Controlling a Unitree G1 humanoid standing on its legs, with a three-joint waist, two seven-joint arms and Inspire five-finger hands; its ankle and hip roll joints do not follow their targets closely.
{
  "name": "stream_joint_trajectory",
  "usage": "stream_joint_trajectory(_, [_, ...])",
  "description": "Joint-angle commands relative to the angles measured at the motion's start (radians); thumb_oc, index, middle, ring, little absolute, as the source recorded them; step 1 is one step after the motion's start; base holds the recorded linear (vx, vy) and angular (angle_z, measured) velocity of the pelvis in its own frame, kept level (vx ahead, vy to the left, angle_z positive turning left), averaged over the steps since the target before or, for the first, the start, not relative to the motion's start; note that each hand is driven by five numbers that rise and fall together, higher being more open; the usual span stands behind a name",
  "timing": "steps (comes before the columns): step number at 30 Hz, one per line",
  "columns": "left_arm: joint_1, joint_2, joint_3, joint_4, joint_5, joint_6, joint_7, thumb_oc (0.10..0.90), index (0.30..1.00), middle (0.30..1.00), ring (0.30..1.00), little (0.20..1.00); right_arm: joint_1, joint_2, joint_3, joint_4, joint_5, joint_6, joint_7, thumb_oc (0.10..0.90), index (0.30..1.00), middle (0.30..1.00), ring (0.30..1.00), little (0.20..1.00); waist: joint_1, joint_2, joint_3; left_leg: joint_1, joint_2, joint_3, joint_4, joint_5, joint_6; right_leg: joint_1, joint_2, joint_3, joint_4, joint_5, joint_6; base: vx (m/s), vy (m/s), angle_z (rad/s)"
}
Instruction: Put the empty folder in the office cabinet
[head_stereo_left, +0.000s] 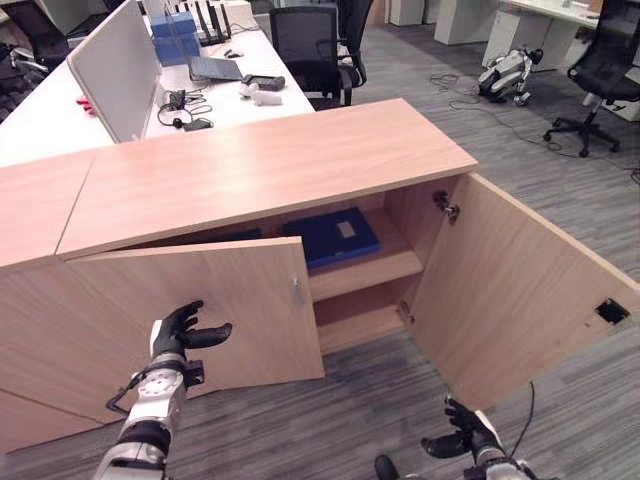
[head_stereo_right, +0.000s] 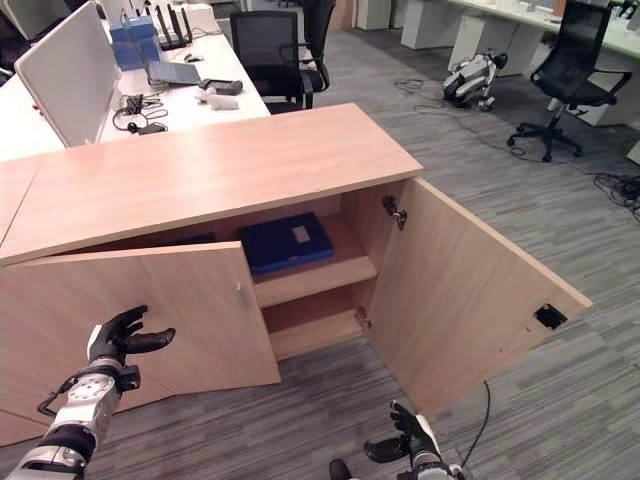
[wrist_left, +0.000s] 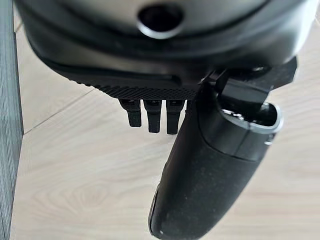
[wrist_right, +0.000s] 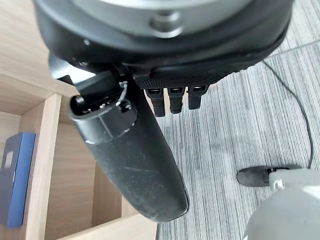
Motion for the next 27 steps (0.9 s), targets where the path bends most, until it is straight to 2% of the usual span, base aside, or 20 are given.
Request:
stream_joint_trajectory(1, [-0.174, 0.087, -0.028, -0.018, 0.051, -0.101, 0.007, 0.800, 0.900, 0.900, 0.900, 0.900, -0.053, -0.018, 0.014, -0.043, -0.028, -0.061, 0.002, 0.800, 0.900, 0.900, 0.900, 0.900, -0.016, 0.019, -0.062, 0.008, -0.001, -0.024, -0.002, -0.028, 0.000, 0.052, -0.041, -0.033, 0.127, -0.168, 0.094, 0.03, 0.053, -0.08])
stream_joint_trajectory(6, [-0.161, 0.053, -0.026, -0.067, 0.035, -0.113, 0.024, 0.800, 0.900, 0.900, 0.900, 0.900, -0.064, -0.005, 0.011, -0.036, -0.014, -0.063, -0.002, 0.800, 0.900, 0.900, 0.900, 0.900, -0.006, 0.010, -0.063, 0.014, -0.013, -0.031, -0.002, -0.040, 0.011, 0.043, -0.055, -0.058, 0.149, -0.163, 0.107, 0.01, 0.059, -0.02])
stream_joint_trajectory(9, [-0.074, -0.037, -0.036, -0.170, 0.010, -0.119, 0.012, 0.800, 0.900, 0.900, 0.900, 0.900, -0.071, 0.004, -0.007, -0.018, -0.010, -0.057, -0.012, 0.800, 0.900, 0.900, 0.900, 0.900, 0.007, 0.003, -0.057, 0.012, -0.017, -0.044, -0.001, -0.045, 0.019, 0.033, -0.056, -0.076, 0.183, -0.168, 0.113, -0.04, 0.032, 0.03])
stream_joint_trajectory(10, [0.045, -0.120, -0.063, -0.239, 0.016, -0.109, -0.031, 0.800, 0.900, 0.900, 0.900, 0.900, -0.078, 0.022, -0.043, -0.003, 0.005, -0.051, -0.022, 0.800, 0.900, 0.900, 0.900, 0.900, 0.021, 0.006, -0.032, 0.013, -0.011, -0.054, 0.002, -0.052, 0.031, -0.013, -0.034, -0.113, 0.296, -0.179, 0.127, -0.09, 0.051, -0.02])
stream_joint_trajectory(11, [0.045, -0.120, -0.063, -0.239, 0.017, -0.109, -0.031, 0.800, 0.900, 0.900, 0.900, 0.900, -0.078, 0.022, -0.043, -0.003, 0.005, -0.051, -0.022, 0.800, 0.900, 0.900, 0.900, 0.900, 0.021, 0.006, -0.032, 0.013, -0.011, -0.054, 0.002, -0.052, 0.031, -0.014, -0.034, -0.113, 0.297, -0.179, 0.127, -0.16, 0.040, -0.18])
stream_joint_trajectory(12, [0.111, -0.165, -0.089, -0.240, 0.029, -0.094, -0.052, 0.800, 0.900, 0.900, 0.900, 0.900, -0.104, 0.032, -0.066, 0.015, 0.019, -0.049, -0.031, 0.800, 0.900, 0.900, 0.900, 0.900, 0.032, 0.014, 0.004, 0.026, 0.001, -0.047, 0.003, -0.055, 0.033, -0.083, -0.025, -0.204, 0.411, -0.121, 0.156, -0.09, -0.002, -0.27])
stream_joint_trajectory(13, [0.111, -0.166, -0.089, -0.241, 0.029, -0.094, -0.052, 0.800, 0.900, 0.900, 0.900, 0.900, -0.104, 0.031, -0.066, 0.015, 0.019, -0.049, -0.031, 0.800, 0.900, 0.900, 0.900, 0.900, 0.031, 0.014, 0.003, 0.024, 0.000, -0.048, 0.004, -0.055, 0.033, -0.087, -0.026, -0.205, 0.418, -0.124, 0.156, -0.10, -0.001, -0.31])
stream_joint_trajectory(14, [0.183, -0.196, -0.122, -0.249, 0.044, -0.081, -0.083, 0.800, 0.900, 0.900, 0.900, 0.900, -0.115, 0.037, -0.084, 0.017, 0.027, -0.049, -0.038, 0.800, 0.900, 0.900, 0.900, 0.900, 0.034, 0.030, 0.020, 0.038, 0.014, -0.041, 0.005, -0.059, 0.032, -0.137, -0.023, -0.288, 0.491, -0.098, 0.156, -0.01, -0.004, -0.54])
stream_joint_trajectory(15, [0.185, -0.196, -0.122, -0.251, 0.044, -0.080, -0.083, 0.800, 0.900, 0.900, 0.900, 0.900, -0.114, 0.036, -0.084, 0.017, 0.027, -0.049, -0.038, 0.800, 0.900, 0.900, 0.900, 0.900, 0.033, 0.030, 0.019, 0.037, 0.014, -0.042, 0.005, -0.059, 0.031, -0.139, -0.024, -0.289, 0.494, -0.100, 0.156, 0.01, -0.016, -0.83])
stream_joint_trajectory(16, [0.217, -0.203, -0.134, -0.270, 0.051, -0.072, -0.097, 0.800, 0.900, 0.900, 0.900, 0.900, -0.118, 0.041, -0.089, 0.011, 0.027, -0.048, -0.044, 0.800, 0.900, 0.900, 0.900, 0.900, 0.041, 0.028, 0.022, 0.045, 0.010, -0.033, 0.005, -0.068, 0.033, -0.144, -0.060, -0.340, 0.488, -0.089, 0.156, 0.06, -0.040, -0.57])
stream_joint_trajectory(17, [0.250, -0.205, -0.149, -0.296, 0.059, -0.069, -0.116, 0.800, 0.900, 0.900, 0.900, 0.900, -0.122, 0.043, -0.096, 0.006, 0.028, -0.048, -0.050, 0.800, 0.900, 0.900, 0.900, 0.900, 0.054, 0.025, 0.019, 0.048, 0.002, -0.016, 0.003, -0.076, 0.032, -0.136, -0.118, -0.399, 0.434, -0.089, 0.156, 0.12, -0.169, -0.18])
stream_joint_trajectory(18, [0.277, -0.191, -0.193, -0.332, 0.080, -0.063, -0.142, 0.800, 0.900, 0.900, 0.900, 0.900, -0.130, 0.040, -0.100, 0.011, 0.034, -0.053, -0.061, 0.800, 0.900, 0.900, 0.900, 0.900, 0.064, 0.016, 0.020, 0.046, 0.007, -0.003, 0.006, -0.079, 0.019, -0.113, -0.201, -0.487, 0.309, -0.077, 0.122, 0.10, -0.155, 0.00])
stream_joint_trajectory(19, [0.277, -0.190, -0.194, -0.333, 0.080, -0.062, -0.142, 0.800, 0.900, 0.900, 0.900, 0.900, -0.130, 0.040, -0.101, 0.012, 0.034, -0.054, -0.061, 0.800, 0.900, 0.900, 0.900, 0.900, 0.062, 0.018, 0.021, 0.048, 0.009, -0.006, 0.007, -0.079, 0.018, -0.105, -0.199, -0.492, 0.302, -0.075, 0.122, 0.05, -0.208, -0.34])
stream_joint_trajectory(20, [0.295, -0.179, -0.209, -0.370, 0.086, -0.060, -0.156, 0.800, 0.900, 0.900, 0.900, 0.900, -0.135, 0.041, -0.105, 0.013, 0.041, -0.052, -0.062, 0.800, 0.900, 0.900, 0.900, 0.900, 0.069, 0.012, 0.023, 0.041, 0.012, -0.005, 0.010, -0.075, 0.014, -0.109, -0.219, -0.503, 0.284, -0.050, 0.112, 0.03, -0.183, -0.34])
stream_joint_trajectory(21, [0.307, -0.178, -0.220, -0.373, 0.098, -0.063, -0.172, 0.800, 0.900, 0.900, 0.900, 0.900, -0.122, 0.032, -0.109, 0.018, 0.042, -0.053, -0.062, 0.800, 0.900, 0.900, 0.900, 0.900, 0.070, 0.002, 0.013, 0.036, 0.010, -0.006, 0.008, -0.077, 0.005, -0.088, -0.223, -0.487, 0.202, -0.041, 0.115, 0.03, -0.182, -0.17])
stream_joint_trajectory(24, [0.326, -0.180, -0.215, -0.390, 0.081, -0.063, -0.181, 0.800, 0.900, 0.900, 0.900, 0.900, -0.111, 0.014, -0.113, 0.024, 0.038, -0.051, -0.061, 0.800, 0.900, 0.900, 0.900, 0.900, 0.067, 0.003, -0.006, 0.036, 0.007, -0.003, 0.008, -0.075, -0.006, -0.064, -0.209, -0.467, 0.158, -0.033, 0.112, 0.10, -0.155, 0.07])
stream_joint_trajectory(26, [0.332, -0.184, -0.219, -0.395, 0.064, -0.062, -0.185, 0.800, 0.900, 0.900, 0.900, 0.900, -0.117, -0.005, -0.107, 0.043, 0.040, -0.051, -0.055, 0.800, 0.900, 0.900, 0.900, 0.900, 0.058, 0.021, -0.019, 0.042, 0.024, 0.015, 0.013, -0.068, -0.024, -0.041, -0.184, -0.447, 0.113, -0.037, 0.101, 0.09, -0.262, -0.12])
stream_joint_trajectory(27, [0.331, -0.191, -0.220, -0.384, 0.066, -0.056, -0.186, 0.800, 0.900, 0.900, 0.900, 0.900, -0.119, -0.018, -0.096, 0.034, 0.039, -0.052, -0.044, 0.800, 0.900, 0.900, 0.900, 0.900, 0.040, 0.036, -0.026, 0.052, 0.051, 0.036, 0.030, -0.060, -0.043, -0.024, -0.158, -0.423, 0.092, -0.055, 0.088, 0.10, -0.294, -0.56])
